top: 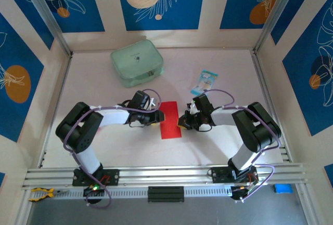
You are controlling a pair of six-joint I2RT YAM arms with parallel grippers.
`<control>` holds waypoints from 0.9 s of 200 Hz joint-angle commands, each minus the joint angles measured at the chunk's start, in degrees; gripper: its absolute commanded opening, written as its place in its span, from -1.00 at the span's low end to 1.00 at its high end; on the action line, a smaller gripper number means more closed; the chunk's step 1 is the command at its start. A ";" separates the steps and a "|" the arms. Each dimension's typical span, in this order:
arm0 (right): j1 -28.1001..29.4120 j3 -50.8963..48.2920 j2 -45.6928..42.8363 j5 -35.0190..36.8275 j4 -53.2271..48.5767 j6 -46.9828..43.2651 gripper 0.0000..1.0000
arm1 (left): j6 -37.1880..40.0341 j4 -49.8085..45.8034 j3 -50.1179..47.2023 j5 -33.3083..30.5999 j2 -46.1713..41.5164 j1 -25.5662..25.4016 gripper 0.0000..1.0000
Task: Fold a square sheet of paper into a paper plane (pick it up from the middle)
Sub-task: Third fold the triangle at the center of the table.
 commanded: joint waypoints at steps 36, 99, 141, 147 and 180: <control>-0.05 -2.50 -0.63 3.13 -5.86 1.11 -0.84 | -1.36 1.89 1.31 1.94 2.67 -0.46 -0.17; 0.13 -2.52 -0.28 2.91 -4.94 1.33 -0.84 | -3.53 4.72 0.98 3.56 3.65 -0.50 -0.22; 0.53 -2.38 0.02 2.47 -3.92 1.58 -0.84 | -3.56 4.90 1.00 3.77 3.62 -0.56 -0.26; 0.63 -2.44 0.06 2.49 -3.92 1.59 -0.84 | -3.57 4.95 1.03 3.78 3.62 -0.48 -0.27; 0.71 -2.35 0.05 2.39 -3.74 1.59 -0.84 | -3.70 5.04 0.78 3.51 3.28 -0.54 -0.28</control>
